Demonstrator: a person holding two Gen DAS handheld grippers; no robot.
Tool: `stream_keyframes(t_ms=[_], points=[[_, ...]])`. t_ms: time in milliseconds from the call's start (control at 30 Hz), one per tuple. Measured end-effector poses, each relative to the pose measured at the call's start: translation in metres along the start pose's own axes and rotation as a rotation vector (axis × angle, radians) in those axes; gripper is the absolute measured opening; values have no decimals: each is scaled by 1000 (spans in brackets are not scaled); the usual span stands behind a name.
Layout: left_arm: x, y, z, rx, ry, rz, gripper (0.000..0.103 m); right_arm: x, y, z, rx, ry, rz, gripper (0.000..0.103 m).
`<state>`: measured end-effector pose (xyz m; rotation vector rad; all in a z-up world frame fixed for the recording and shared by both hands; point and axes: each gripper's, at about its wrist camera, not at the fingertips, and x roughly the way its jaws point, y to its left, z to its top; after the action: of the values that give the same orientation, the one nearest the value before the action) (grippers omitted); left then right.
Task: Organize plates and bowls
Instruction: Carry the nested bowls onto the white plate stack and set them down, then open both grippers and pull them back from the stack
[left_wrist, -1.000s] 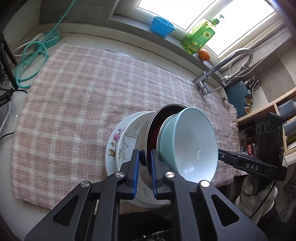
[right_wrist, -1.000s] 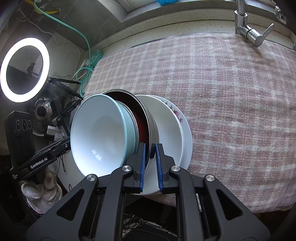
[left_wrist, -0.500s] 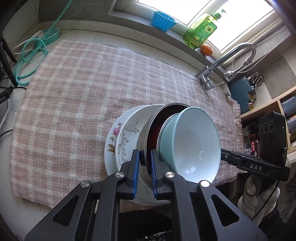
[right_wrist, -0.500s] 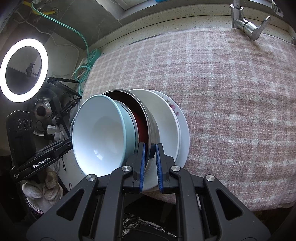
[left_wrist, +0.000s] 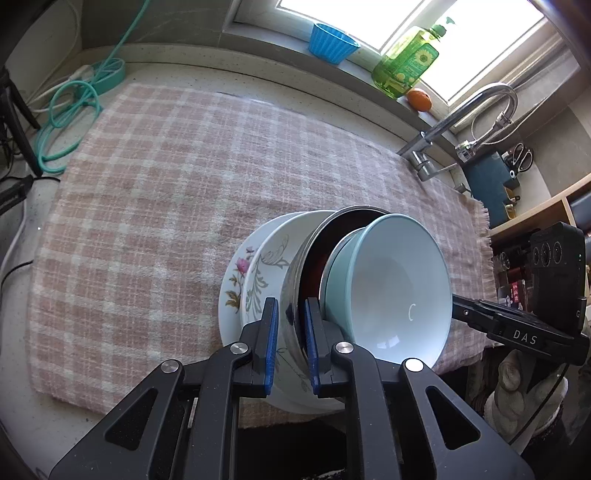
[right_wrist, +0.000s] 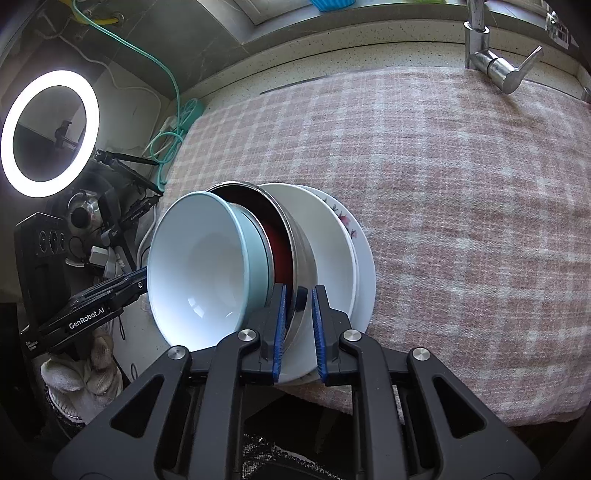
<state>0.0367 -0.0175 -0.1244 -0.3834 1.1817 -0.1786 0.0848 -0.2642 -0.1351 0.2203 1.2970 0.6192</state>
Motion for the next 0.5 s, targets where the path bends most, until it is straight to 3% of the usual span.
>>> stream_keyframes(t_ms=[133,300,433,500], points=[[-8,2,-1,-27,-36,28,16,-14,-5,2,-36,-30,17,44],[-22,4,-5,-81,-112,78,21,-35,-6,7,-107,-71,42,50],[-40,1,-14,-123,-193,120,21,-52,-1,10,-193,-114,10,55],[-50,-5,-18,-127,-229,140,31,-59,3,9,-231,-146,-17,57]])
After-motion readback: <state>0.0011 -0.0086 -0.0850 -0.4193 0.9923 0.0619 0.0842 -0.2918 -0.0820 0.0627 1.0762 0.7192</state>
